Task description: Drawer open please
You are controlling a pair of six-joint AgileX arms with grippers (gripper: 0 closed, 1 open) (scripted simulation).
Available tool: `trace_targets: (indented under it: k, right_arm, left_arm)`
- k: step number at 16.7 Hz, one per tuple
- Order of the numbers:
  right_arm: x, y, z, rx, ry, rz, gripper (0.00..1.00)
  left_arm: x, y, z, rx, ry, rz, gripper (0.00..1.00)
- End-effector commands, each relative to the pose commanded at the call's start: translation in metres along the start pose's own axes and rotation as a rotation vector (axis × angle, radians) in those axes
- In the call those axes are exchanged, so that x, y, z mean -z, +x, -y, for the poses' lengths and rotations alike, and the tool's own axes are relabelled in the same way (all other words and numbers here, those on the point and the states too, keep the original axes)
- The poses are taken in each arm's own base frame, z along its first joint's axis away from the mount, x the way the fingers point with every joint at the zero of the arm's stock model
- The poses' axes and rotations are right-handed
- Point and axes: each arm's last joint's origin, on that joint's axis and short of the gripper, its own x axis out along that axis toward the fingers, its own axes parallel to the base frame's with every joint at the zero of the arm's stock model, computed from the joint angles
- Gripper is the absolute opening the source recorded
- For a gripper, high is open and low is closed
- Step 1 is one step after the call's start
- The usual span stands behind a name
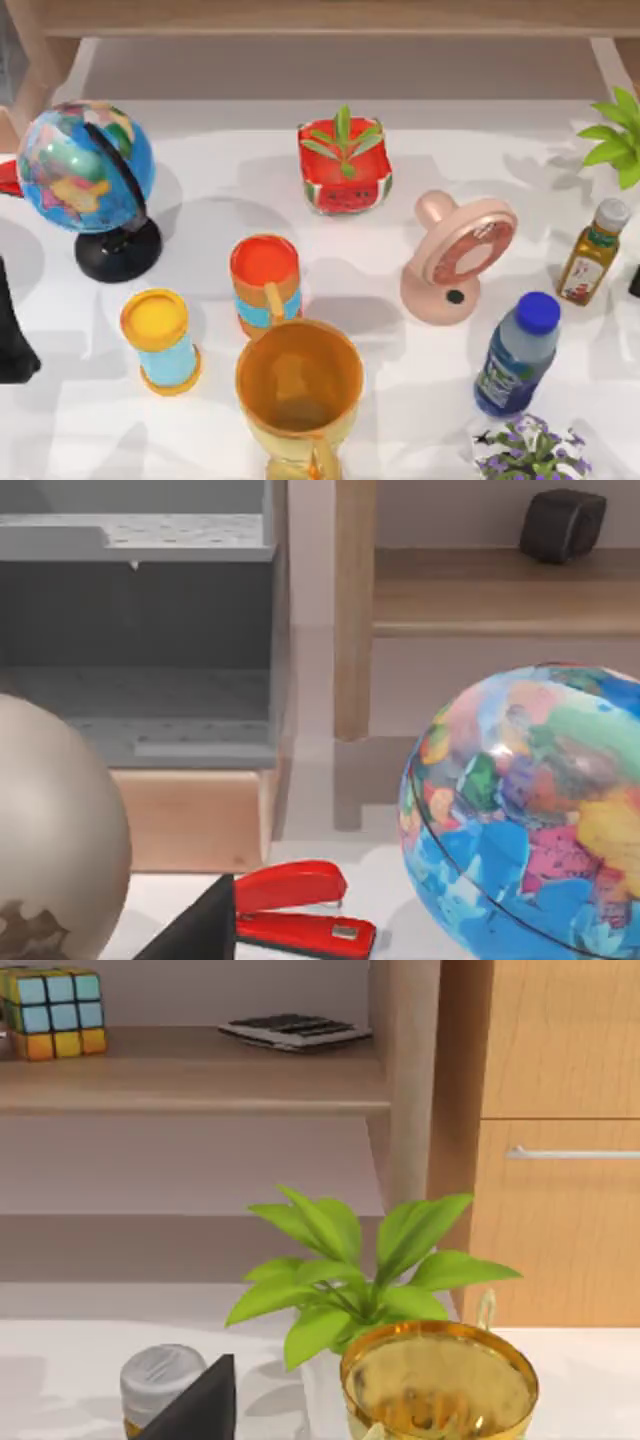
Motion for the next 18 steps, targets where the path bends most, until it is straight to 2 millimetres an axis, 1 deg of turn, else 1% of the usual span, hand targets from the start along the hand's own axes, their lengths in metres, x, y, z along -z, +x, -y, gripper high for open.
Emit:
trace_targets:
  k: [2,4,7,10,12,14,16,18]
  right_arm:
    - [-0.001,0.0,0.0,0.0,0.0,0.001,1.0]
    - [-0.009,0.0,0.002,-0.003,-0.002,0.016,1.0]
    - [-0.034,0.006,0.009,-0.007,-0.007,0.036,1.0]
    - [-0.064,0.02,0.024,-0.005,-0.009,0.033,1.0]
    - [-0.082,0.035,0.039,-0.003,-0.008,0.023,1.0]
    - [-0.097,0.052,0.06,-0.001,-0.004,0.013,1.0]
    - [-0.107,0.067,0.083,0.001,0.001,0.004,1.0]
    - [-0.113,0.079,0.106,0.001,0.004,-0.002,1.0]
  left_arm:
    - [0.0,0.0,0.0,0.0,0.0,0.0,1.0]
    - [0.0,0.0,0.0,0.0,0.0,0.0,1.0]
    - [0.0,0.0,0.0,0.0,0.0,0.0,1.0]
    - [0.0,0.0,0.0,0.0,0.0,0.0,1.0]
    - [0.0,0.0,0.0,0.0,0.0,0.0,1.0]
    - [0.0,0.0,0.0,0.0,0.0,0.0,1.0]
    - [0.0,0.0,0.0,0.0,0.0,0.0,1.0]
    - [0.0,0.0,0.0,0.0,0.0,0.0,1.0]
